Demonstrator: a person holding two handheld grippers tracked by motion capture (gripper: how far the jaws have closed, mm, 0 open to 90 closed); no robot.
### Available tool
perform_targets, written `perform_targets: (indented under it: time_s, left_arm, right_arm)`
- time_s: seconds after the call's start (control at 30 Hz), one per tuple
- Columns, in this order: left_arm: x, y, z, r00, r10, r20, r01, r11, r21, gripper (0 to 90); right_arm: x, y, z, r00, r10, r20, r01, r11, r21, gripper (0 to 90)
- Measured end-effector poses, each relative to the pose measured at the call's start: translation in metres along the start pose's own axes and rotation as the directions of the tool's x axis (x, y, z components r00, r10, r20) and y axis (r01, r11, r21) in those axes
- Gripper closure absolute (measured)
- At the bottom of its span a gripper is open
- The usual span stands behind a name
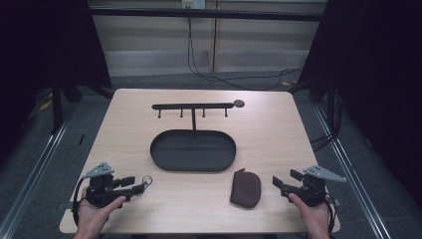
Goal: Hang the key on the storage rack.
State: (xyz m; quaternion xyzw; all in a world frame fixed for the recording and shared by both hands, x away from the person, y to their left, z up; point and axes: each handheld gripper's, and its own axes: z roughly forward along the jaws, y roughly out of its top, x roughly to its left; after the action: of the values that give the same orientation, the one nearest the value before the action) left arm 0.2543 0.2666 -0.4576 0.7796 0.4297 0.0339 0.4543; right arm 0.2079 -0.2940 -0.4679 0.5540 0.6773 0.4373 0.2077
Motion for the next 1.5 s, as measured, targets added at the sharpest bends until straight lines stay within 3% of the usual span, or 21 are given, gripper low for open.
perform_targets:
  time_s: [0.1,0.33,0.47,0.57,0.63,0.73,0.97,1.03,1.1,1.13,1.2,1.33,1.4,1.43,1.47,1.5]
  left_arm:
    - [0.001,0.001,-0.001,0.9997,0.012,0.022,-0.013,0.9999,0.007,51.6]
    - [0.004,0.003,-0.007,0.9986,0.012,0.051,-0.012,0.9999,0.000,53.9]
    - [0.001,0.007,-0.007,0.9989,0.031,0.036,-0.031,0.9994,0.017,56.3]
    - [-0.005,0.008,-0.005,0.9981,0.062,0.000,-0.062,0.9971,0.045,56.3]
    - [-0.010,0.011,0.000,0.9945,0.097,-0.039,-0.094,0.9919,0.086,56.2]
    - [-0.012,0.018,0.003,0.9921,0.112,-0.056,-0.106,0.9887,0.107,55.7]
    - [-0.011,0.027,0.004,0.9937,0.095,-0.059,-0.088,0.9884,0.124,52.0]
    - [-0.009,0.031,0.004,0.9948,0.078,-0.066,-0.069,0.9883,0.136,56.9]
    - [-0.006,0.036,0.004,0.9931,0.081,-0.085,-0.066,0.9848,0.161,57.2]
    - [-0.005,0.040,0.006,0.9916,0.111,-0.067,-0.096,0.9776,0.187,57.1]
    - [-0.005,0.044,0.008,0.9885,0.134,-0.072,-0.116,0.9709,0.210,56.5]
    - [-0.005,0.051,0.016,0.9883,0.146,-0.042,-0.130,0.9555,0.265,57.3]
    - [-0.006,0.052,0.020,0.9846,0.167,-0.053,-0.145,0.9476,0.285,56.2]
    - [-0.006,0.052,0.020,0.9846,0.167,-0.053,-0.145,0.9476,0.285,55.8]
    - [-0.005,0.053,0.024,0.9824,0.180,-0.049,-0.156,0.9361,0.315,55.7]
    - [-0.005,0.053,0.024,0.9824,0.180,-0.049,-0.156,0.9361,0.315,56.4]
  right_arm:
    - [0.000,0.000,0.001,1.0000,0.005,0.003,-0.005,1.000,0.005,20.4]
    - [0.000,0.000,0.002,0.9994,0.009,-0.032,-0.008,1.000,0.022,20.4]
    - [0.001,-0.001,0.002,0.9989,0.005,-0.046,-0.004,1.000,0.031,20.8]
    - [0.001,-0.001,0.001,0.9983,0.004,-0.058,-0.002,0.999,0.037,20.8]
    - [0.003,-0.002,0.001,0.9978,0.002,-0.066,0.000,0.999,0.036,20.8]
    - [0.003,-0.002,0.001,0.9977,-0.004,-0.067,0.006,0.999,0.040,21.1]
    - [0.005,-0.002,0.003,0.9955,-0.023,-0.092,0.029,0.998,0.064,19.0]
    - [0.006,-0.001,0.003,0.9957,-0.029,-0.088,0.034,0.998,0.062,18.6]
    - [0.006,-0.001,0.004,0.9954,-0.029,-0.091,0.035,0.997,0.063,18.2]
    - [0.006,-0.001,0.005,0.9954,-0.028,-0.091,0.034,0.997,0.069,17.7]
    - [0.006,-0.001,0.005,0.9952,-0.029,-0.094,0.036,0.997,0.069,18.0]
    - [0.006,-0.001,0.004,0.9945,-0.030,-0.100,0.038,0.997,0.069,20.1]
    - [0.006,-0.002,0.005,0.9941,-0.030,-0.104,0.039,0.996,0.085,20.5]
    - [0.005,-0.002,0.005,0.9934,-0.030,-0.110,0.040,0.995,0.090,20.3]
    - [0.005,-0.002,0.005,0.9932,-0.031,-0.112,0.040,0.995,0.087,20.6]
    - [0.005,-0.002,0.005,0.9932,-0.031,-0.112,0.040,0.995,0.087,20.6]
